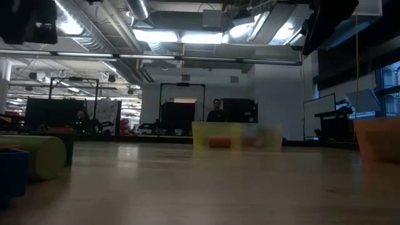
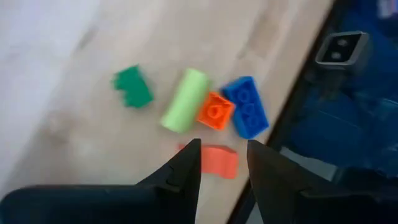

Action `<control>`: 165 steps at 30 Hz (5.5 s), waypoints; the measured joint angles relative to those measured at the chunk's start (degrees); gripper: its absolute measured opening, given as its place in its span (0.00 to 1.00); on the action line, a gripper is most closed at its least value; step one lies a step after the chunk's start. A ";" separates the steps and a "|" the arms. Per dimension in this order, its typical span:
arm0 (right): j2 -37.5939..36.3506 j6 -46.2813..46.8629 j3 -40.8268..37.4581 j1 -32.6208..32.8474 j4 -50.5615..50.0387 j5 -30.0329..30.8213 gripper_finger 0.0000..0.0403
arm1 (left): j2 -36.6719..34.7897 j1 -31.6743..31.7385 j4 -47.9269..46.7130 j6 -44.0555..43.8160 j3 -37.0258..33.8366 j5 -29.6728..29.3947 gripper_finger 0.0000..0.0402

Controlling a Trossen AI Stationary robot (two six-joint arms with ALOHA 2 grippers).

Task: Sort blocks by size
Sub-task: Put the orange half circle block into the transparent bin, then put the blue half circle block into the transparent bin

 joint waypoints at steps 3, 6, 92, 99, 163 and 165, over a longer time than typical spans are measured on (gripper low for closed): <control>0.00 -0.64 0.00 -0.02 -0.22 0.00 0.45 | 0.00 -1.51 3.65 0.09 -1.90 0.01 0.28; -0.58 -1.25 -0.05 0.92 -2.67 0.49 0.45 | 0.02 -3.30 3.83 -0.88 -3.32 0.02 0.28; -6.38 12.65 -20.79 32.65 24.43 15.02 0.45 | 8.07 0.60 6.42 8.96 0.35 4.61 0.07; -6.38 12.61 -20.77 32.65 24.42 12.89 0.45 | 5.18 10.08 19.03 28.48 0.44 -6.63 0.07; -5.28 15.55 -20.74 37.60 36.54 -7.50 0.45 | 41.11 55.80 76.03 54.73 19.28 -8.70 0.40; -4.39 16.71 -20.74 39.53 36.48 -7.06 0.45 | 41.11 55.45 76.05 56.10 19.28 -8.69 0.40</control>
